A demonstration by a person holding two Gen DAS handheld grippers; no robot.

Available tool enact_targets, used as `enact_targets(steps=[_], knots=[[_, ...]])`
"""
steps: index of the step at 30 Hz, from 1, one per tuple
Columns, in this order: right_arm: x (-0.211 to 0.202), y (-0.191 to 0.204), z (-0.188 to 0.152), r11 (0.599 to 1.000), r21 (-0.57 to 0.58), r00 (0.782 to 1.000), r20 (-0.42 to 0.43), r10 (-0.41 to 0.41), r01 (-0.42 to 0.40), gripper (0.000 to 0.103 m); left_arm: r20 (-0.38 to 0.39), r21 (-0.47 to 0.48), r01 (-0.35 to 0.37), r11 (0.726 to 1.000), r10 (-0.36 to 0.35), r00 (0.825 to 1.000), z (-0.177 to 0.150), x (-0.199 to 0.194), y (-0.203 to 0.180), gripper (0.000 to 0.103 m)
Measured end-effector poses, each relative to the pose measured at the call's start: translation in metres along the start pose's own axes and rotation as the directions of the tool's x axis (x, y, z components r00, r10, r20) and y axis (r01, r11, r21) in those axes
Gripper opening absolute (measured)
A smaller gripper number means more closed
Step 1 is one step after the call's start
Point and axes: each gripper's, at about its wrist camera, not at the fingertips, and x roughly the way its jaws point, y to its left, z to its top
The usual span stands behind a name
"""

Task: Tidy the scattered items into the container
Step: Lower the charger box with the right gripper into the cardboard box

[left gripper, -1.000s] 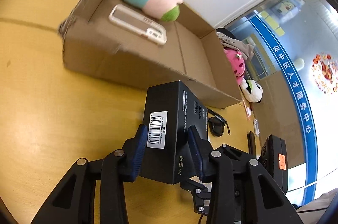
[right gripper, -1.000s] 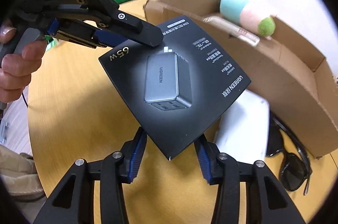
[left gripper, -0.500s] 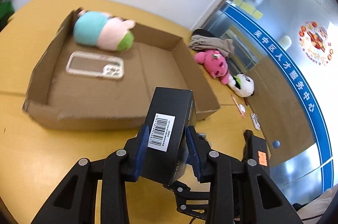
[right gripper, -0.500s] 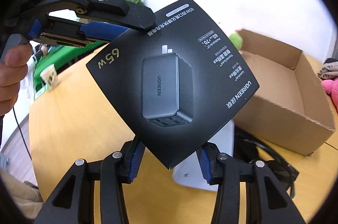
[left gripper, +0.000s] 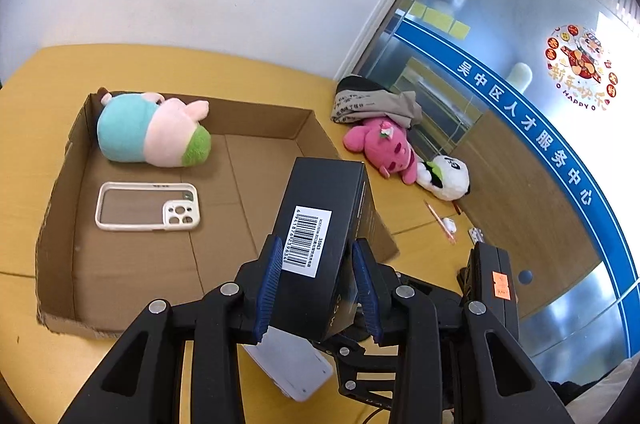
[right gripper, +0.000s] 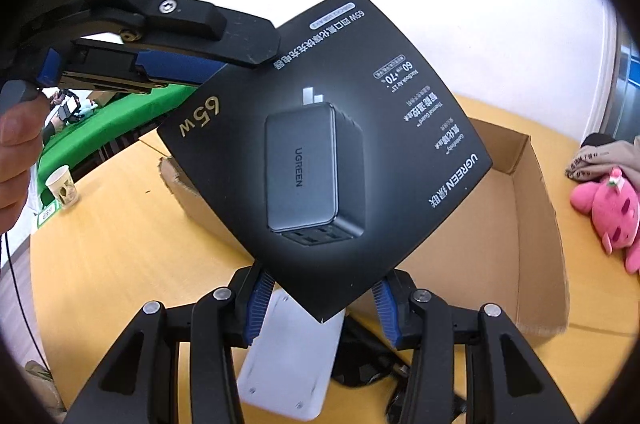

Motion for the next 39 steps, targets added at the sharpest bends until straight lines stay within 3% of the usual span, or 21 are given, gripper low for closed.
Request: enact_targets(steps=[9,21,31,39], knots=[[0.054,0.011,0.028,0.996,-0.052,0.994,-0.092,0.065,-0.07,0.045,0.015,-0.116,0.02,0.993,-0.018,1.0,0.005,-0.002,0.057,0.038],[0.116,0.041,0.051,0.986,-0.079,0.963,-0.238,0.124,-0.146,0.045,0.011,-0.222,0.024,0.975,-0.022,1.0,0.0,0.002,0.126,0.038],[0.152,0.06,0.068,0.968,-0.103,0.891,-0.423,0.167,-0.23,0.045,-0.019,-0.323,0.022,0.946,-0.03,0.999,-0.009,0.009,0.167,0.038],[0.18,0.078,0.078,0.944,-0.132,0.804,-0.567,0.18,-0.304,0.045,-0.087,-0.391,-0.049,0.919,0.016,0.996,-0.021,0.019,0.187,0.038]])
